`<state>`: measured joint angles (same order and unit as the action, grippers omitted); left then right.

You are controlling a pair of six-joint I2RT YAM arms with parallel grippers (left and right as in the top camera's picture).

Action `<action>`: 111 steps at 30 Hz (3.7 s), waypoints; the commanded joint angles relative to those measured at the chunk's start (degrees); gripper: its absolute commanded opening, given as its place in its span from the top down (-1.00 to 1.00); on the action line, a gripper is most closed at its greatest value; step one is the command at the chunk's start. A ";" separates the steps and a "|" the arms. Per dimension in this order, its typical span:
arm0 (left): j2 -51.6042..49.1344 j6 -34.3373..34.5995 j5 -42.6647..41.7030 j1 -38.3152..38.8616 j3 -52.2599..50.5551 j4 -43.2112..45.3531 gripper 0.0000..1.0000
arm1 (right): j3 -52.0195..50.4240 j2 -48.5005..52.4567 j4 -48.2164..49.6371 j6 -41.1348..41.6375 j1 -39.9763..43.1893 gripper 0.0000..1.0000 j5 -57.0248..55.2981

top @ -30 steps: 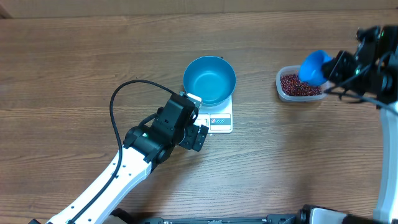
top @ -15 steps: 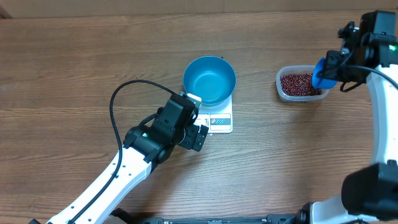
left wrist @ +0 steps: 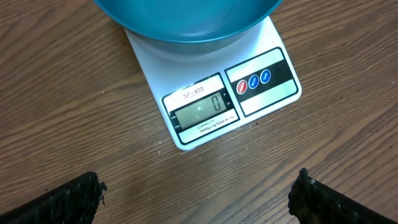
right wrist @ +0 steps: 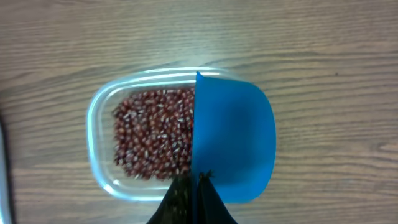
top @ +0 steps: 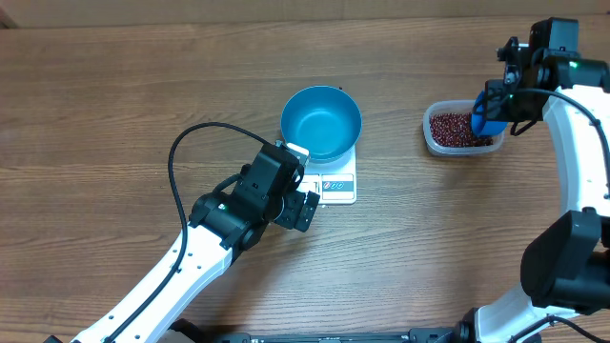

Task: Scoop item into bowl and weigh 150g on scale
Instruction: 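Dip the blue scoop into the red beans with the right gripper, then lift the filled scoop out of the tub and carry it left toward the bowl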

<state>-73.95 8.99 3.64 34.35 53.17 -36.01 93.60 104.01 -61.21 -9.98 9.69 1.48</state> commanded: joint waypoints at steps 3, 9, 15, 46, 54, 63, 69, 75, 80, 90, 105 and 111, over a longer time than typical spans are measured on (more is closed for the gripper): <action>-0.31 -0.42 -0.68 -0.20 -0.48 0.00 -0.99 | -3.58 -0.04 2.34 -0.61 -0.39 0.92 -1.46; -0.31 -0.42 -0.68 -0.20 -0.48 0.00 -0.99 | -4.52 0.92 2.05 -0.33 -0.63 0.92 -1.57; -0.31 -0.42 -0.68 -0.20 -0.48 0.00 -0.99 | -5.01 2.27 0.87 0.09 -3.65 0.92 -1.27; -0.31 -0.42 -0.68 -0.22 -0.48 0.00 -0.99 | -9.97 5.20 2.01 5.79 -2.84 0.92 18.95; -0.31 -0.42 -0.68 -0.22 -0.48 0.00 -0.99 | -9.97 5.20 3.08 8.52 2.54 0.92 27.61; -0.31 -0.42 -0.68 -0.20 -0.48 0.00 -0.99 | -9.97 5.20 3.08 8.48 4.81 0.92 33.81; -0.31 -0.42 -0.68 -0.20 -0.48 0.00 -0.99 | -9.97 5.20 3.02 8.59 6.21 0.92 36.17; -0.31 -0.42 -0.68 -0.20 -0.46 0.00 -0.99 | -9.97 5.20 2.40 8.66 9.14 0.92 37.73; -0.31 -0.42 -0.68 -0.20 -0.48 0.00 -0.99 | -9.97 5.20 1.46 6.47 11.10 0.92 41.13; -0.31 -0.42 -0.68 -0.20 -0.48 0.00 -0.99 | -9.97 5.20 0.20 5.20 13.14 0.92 41.72; -0.31 -0.42 -0.66 -0.20 -0.48 0.00 -0.99 | -9.94 5.20 -1.95 0.15 19.50 0.92 52.37; -0.31 -0.42 -0.68 -0.20 -0.48 0.00 -0.99 | -9.90 5.20 -5.84 -7.63 21.09 0.92 59.14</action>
<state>-73.95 8.99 3.64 34.35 53.17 -36.01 83.96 109.14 -65.87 -10.76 30.28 52.73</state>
